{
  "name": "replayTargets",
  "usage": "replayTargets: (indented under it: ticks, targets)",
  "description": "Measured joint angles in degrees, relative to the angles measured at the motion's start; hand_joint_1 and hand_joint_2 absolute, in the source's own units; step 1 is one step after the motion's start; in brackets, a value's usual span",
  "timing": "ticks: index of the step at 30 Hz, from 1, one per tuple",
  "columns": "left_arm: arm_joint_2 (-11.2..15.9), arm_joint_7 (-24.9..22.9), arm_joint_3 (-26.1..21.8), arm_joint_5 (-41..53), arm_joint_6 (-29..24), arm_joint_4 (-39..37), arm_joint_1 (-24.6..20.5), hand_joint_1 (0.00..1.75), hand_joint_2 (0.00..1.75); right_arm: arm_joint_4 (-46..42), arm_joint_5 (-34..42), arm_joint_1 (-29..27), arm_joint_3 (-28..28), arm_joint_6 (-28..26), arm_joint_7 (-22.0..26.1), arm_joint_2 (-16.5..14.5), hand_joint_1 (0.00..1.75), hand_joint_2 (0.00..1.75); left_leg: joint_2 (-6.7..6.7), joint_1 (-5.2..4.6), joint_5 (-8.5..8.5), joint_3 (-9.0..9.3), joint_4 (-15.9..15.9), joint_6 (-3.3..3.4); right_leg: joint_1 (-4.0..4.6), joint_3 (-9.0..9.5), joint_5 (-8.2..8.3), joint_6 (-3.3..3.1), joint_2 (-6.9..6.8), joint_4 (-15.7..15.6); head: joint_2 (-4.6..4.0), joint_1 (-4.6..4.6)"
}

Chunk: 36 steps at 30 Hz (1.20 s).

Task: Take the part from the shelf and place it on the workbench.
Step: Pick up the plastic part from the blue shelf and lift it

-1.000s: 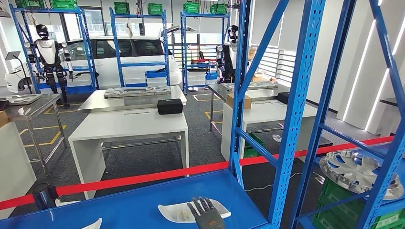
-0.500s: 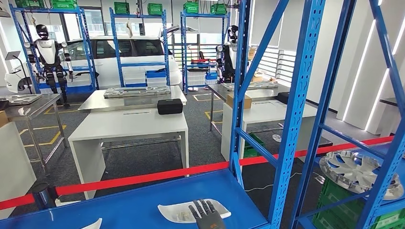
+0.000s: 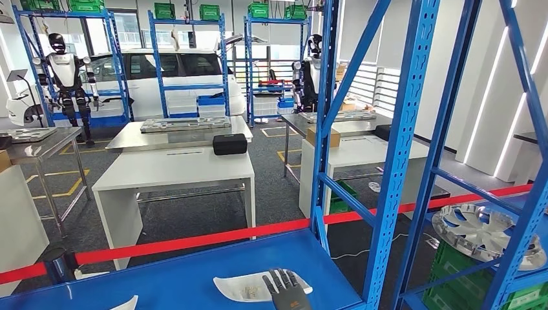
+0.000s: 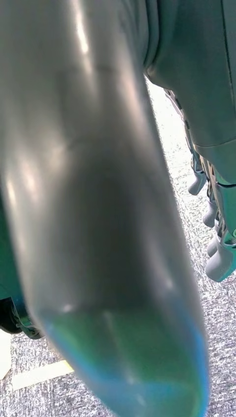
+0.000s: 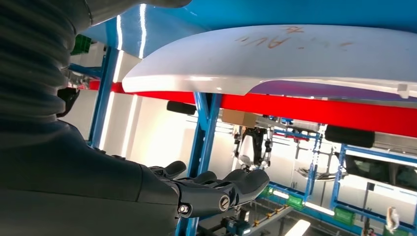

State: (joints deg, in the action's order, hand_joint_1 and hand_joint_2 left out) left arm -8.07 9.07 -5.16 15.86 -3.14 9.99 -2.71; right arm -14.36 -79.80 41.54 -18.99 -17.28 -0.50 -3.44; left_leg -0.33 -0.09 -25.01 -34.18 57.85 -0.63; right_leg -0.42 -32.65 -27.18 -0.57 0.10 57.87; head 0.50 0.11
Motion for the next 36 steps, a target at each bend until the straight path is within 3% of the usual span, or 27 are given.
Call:
replayTargets:
  ticks: [28,32,36]
  targets:
    - [-0.02,1.02,0.0,0.47,0.17,0.0,0.26,0.0,0.0,0.0,0.28,1.4,1.31,0.23,-1.19,1.68,0.0,1.75,0.0,0.0,0.0,0.0,0.0,0.0,0.0,0.01,0.0,0.0,0.0,0.0,0.0,0.0]
    - [-0.03,1.05,0.0,0.47,0.17,0.0,0.32,0.0,0.0,0.0,0.3,1.38,1.31,0.23,-0.95,1.73,0.0,0.0,0.0,0.0,0.0,0.0,0.0,0.0,0.0,0.0,0.0,0.0,0.0,0.0,0.0,0.0]
    - [-0.03,1.31,-0.03,0.33,0.17,0.0,0.37,0.0,0.0,0.0,0.36,1.33,1.31,0.23,-0.27,1.74,0.0,0.0,0.0,0.0,0.0,-0.01,0.0,0.0,0.0,0.0,0.0,0.0,0.0,0.0,0.0,0.0]
